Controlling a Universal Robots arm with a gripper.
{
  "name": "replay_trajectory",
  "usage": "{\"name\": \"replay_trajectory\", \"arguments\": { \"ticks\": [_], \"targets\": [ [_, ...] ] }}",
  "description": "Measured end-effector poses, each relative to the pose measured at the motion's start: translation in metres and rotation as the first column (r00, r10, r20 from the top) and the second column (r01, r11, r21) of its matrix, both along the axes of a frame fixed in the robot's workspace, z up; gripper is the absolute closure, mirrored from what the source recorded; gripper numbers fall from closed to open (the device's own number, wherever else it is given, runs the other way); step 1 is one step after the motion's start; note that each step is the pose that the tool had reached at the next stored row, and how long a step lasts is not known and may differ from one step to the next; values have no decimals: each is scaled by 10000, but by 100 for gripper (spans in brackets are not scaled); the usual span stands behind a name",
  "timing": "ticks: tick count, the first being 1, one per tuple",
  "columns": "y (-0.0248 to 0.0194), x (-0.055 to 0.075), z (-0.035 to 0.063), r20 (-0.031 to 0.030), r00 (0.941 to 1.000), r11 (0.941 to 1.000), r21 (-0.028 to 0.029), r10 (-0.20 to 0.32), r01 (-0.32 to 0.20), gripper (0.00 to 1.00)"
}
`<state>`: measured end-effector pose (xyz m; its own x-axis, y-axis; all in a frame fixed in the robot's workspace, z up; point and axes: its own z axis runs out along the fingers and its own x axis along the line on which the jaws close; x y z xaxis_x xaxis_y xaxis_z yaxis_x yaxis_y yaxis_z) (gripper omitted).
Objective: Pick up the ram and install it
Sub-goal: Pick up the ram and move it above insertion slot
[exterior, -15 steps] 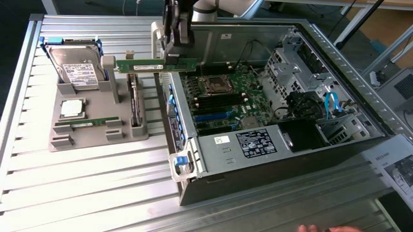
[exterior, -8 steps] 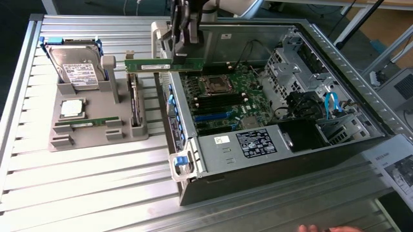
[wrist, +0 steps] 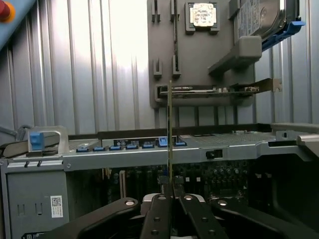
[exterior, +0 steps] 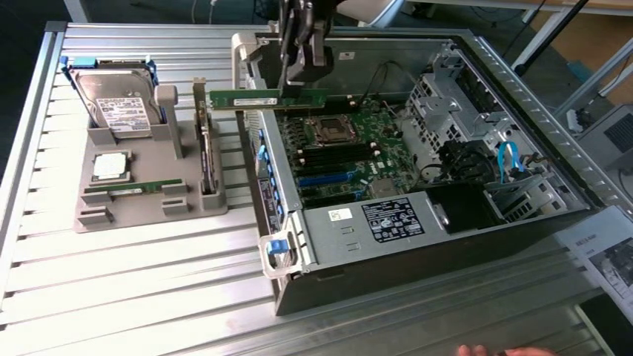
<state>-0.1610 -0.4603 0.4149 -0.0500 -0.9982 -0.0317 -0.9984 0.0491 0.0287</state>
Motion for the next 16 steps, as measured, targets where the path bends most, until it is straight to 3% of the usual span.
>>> {"name": "replay_trajectory", "arguments": {
  "ticks": [16],
  "targets": [
    [0,412,0,0,10000,10000,0,8,-8,88]
  ]
}}
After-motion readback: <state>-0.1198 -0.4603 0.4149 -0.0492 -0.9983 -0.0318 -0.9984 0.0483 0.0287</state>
